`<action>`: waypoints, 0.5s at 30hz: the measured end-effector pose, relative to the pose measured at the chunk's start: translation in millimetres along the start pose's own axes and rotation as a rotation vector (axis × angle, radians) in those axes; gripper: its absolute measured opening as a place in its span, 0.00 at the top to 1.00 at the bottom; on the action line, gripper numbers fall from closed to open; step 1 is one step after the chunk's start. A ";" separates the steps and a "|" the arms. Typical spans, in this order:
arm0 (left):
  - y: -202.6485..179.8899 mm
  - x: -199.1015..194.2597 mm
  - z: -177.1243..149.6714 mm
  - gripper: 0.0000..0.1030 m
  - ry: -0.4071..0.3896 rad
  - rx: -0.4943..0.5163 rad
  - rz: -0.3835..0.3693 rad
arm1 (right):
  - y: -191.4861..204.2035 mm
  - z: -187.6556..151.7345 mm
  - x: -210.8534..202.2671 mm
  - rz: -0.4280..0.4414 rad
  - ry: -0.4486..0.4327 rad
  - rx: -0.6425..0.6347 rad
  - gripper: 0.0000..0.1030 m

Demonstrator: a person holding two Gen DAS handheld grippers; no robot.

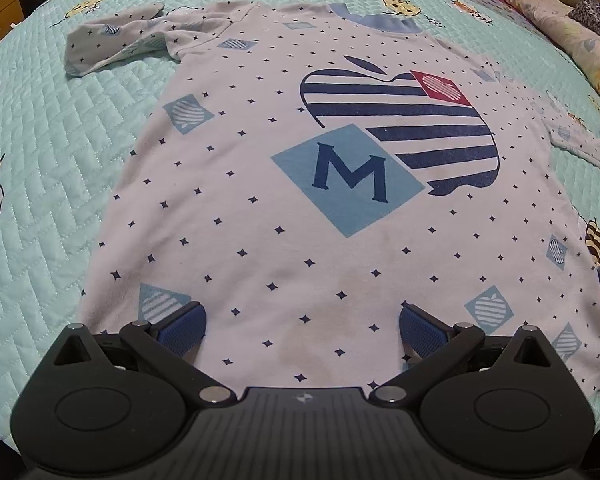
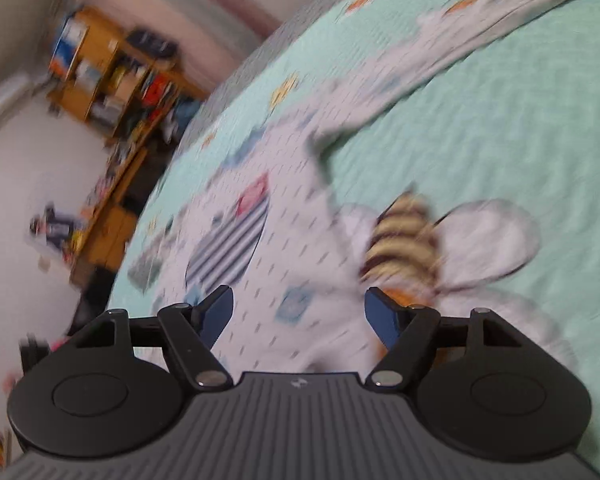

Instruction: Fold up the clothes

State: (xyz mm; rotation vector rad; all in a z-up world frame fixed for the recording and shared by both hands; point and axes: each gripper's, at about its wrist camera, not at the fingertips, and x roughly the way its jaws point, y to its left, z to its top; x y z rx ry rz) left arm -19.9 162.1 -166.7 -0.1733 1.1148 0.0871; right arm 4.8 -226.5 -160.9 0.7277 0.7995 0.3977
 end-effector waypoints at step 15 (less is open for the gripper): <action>-5.9 5.8 7.9 0.00 0.038 0.002 0.041 | -148.2 114.5 -63.6 -0.051 -0.531 0.422 0.26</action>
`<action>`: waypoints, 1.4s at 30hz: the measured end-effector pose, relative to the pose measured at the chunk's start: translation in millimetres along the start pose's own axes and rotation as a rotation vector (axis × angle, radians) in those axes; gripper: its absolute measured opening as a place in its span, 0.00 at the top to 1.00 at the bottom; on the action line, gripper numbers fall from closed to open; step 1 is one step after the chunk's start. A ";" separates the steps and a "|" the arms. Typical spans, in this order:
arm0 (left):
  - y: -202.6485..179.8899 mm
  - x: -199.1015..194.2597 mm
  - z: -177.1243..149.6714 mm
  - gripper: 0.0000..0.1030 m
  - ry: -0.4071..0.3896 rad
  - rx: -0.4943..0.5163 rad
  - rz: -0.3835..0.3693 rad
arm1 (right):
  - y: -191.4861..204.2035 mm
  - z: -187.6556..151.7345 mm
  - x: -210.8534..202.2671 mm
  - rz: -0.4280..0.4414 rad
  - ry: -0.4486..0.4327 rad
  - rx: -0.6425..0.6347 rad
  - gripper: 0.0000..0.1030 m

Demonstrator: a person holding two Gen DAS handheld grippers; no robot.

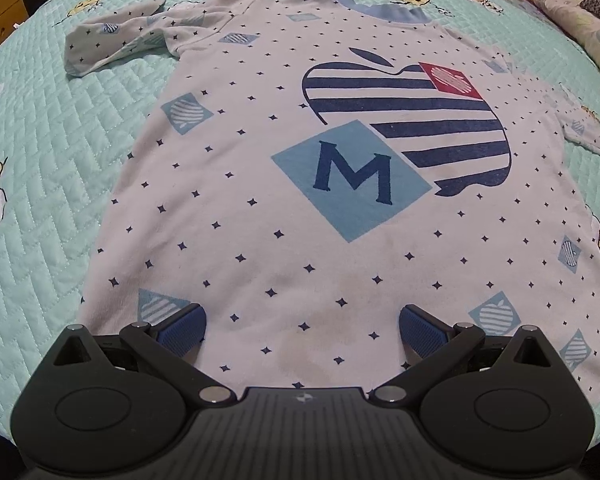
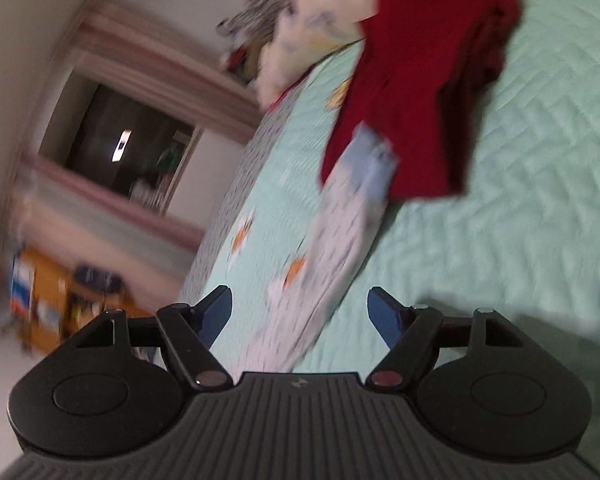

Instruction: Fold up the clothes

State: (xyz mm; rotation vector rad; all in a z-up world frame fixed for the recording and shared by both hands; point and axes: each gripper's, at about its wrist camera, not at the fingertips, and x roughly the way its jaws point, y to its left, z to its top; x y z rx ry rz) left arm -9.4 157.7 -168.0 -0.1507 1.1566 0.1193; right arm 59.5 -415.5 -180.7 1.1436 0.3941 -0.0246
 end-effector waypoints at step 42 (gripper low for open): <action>2.9 -1.5 -3.4 0.00 -0.036 0.019 -0.025 | 158.1 -112.2 34.5 0.177 0.122 -1.199 0.96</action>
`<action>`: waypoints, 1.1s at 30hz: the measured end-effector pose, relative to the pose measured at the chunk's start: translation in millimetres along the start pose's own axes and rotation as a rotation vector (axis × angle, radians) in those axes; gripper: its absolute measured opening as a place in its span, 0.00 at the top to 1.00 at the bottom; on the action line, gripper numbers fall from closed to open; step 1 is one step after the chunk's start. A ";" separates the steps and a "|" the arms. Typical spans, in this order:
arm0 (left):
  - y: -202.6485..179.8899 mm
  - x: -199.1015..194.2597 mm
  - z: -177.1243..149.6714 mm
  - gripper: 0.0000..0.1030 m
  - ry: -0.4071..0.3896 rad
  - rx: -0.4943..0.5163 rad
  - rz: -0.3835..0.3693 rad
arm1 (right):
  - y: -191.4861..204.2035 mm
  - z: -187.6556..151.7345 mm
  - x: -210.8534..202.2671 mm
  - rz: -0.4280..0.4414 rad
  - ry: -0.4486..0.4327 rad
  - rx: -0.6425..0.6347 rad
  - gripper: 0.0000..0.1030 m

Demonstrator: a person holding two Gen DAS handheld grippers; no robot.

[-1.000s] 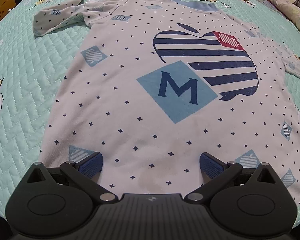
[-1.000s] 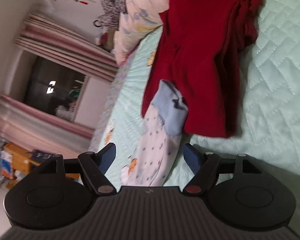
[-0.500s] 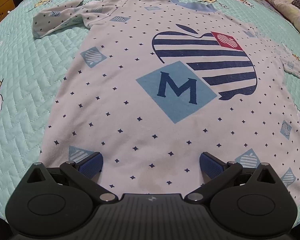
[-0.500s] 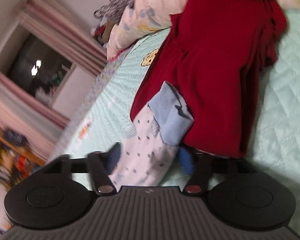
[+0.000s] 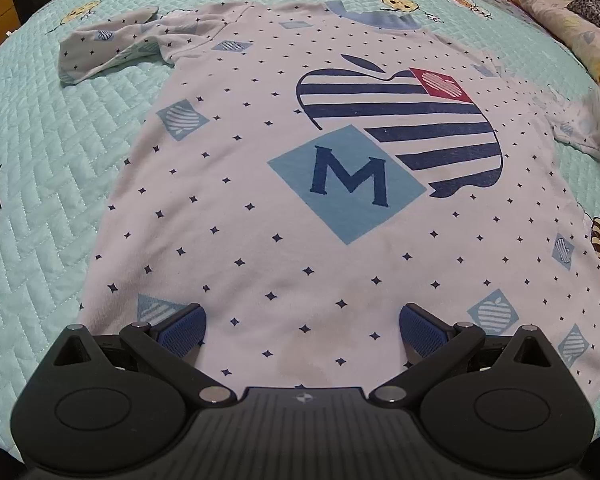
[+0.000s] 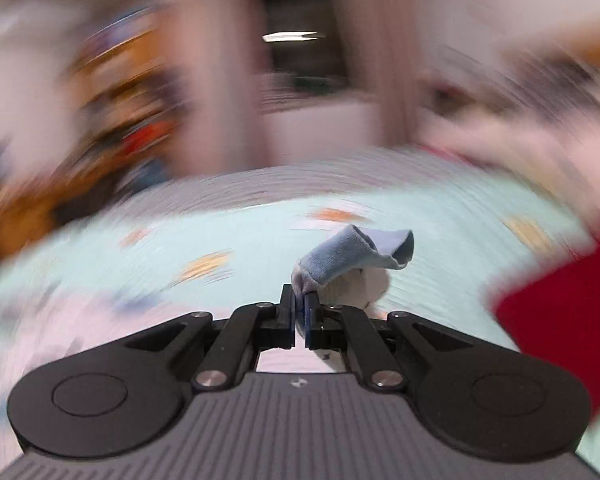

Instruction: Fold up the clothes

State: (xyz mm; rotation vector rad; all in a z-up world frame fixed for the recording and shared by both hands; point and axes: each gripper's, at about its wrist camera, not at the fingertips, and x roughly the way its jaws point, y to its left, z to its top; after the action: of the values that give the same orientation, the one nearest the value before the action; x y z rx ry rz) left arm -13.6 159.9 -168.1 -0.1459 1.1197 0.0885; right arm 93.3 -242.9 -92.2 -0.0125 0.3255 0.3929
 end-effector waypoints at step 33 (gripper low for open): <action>-17.4 33.6 63.8 0.06 -0.067 -0.445 -0.533 | -25.8 -154.4 2.5 0.566 -0.119 0.953 0.20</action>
State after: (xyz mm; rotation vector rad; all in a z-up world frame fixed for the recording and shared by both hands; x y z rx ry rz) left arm 60.2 152.9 -169.8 -0.8264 0.9491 -0.1353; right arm 57.5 -277.4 -240.7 1.0505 0.3705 0.7610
